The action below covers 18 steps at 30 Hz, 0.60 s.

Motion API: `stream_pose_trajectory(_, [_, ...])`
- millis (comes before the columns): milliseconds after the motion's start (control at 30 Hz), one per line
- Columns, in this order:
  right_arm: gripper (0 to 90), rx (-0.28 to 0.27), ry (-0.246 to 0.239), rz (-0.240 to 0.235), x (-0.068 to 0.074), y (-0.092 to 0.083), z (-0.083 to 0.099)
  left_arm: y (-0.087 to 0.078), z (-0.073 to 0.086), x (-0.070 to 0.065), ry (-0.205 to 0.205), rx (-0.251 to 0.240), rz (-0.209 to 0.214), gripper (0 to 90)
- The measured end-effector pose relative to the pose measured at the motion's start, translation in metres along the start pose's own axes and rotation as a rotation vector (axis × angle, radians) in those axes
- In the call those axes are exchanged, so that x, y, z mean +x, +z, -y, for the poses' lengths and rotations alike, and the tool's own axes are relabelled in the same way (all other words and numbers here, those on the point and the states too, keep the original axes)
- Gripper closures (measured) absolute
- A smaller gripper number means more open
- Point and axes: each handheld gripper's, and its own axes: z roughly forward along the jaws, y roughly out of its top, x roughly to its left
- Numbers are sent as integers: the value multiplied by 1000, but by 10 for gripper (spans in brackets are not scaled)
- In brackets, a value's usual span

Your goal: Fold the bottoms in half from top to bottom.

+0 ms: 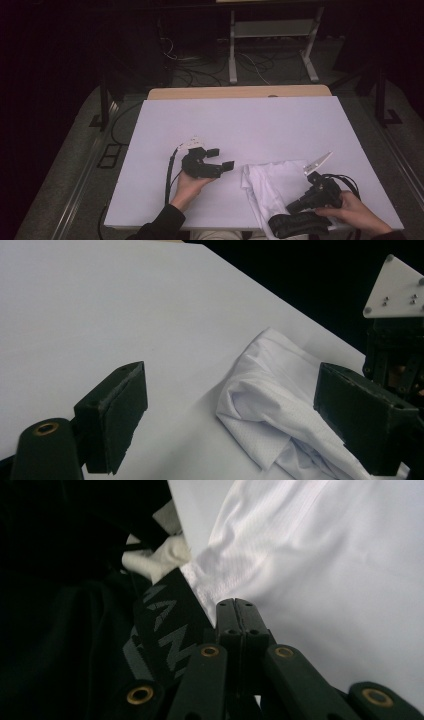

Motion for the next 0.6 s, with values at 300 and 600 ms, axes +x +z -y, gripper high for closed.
stream_pose_trajectory(300, [887, 64, -54, 25, 8, 6, 7, 1, 0, 0, 0, 6, 1, 127])
stream_pose_trajectory(600, [887, 125, -84, 64, 8, 15, 8, 3, 0, 0, -2, 7, 4, 125])
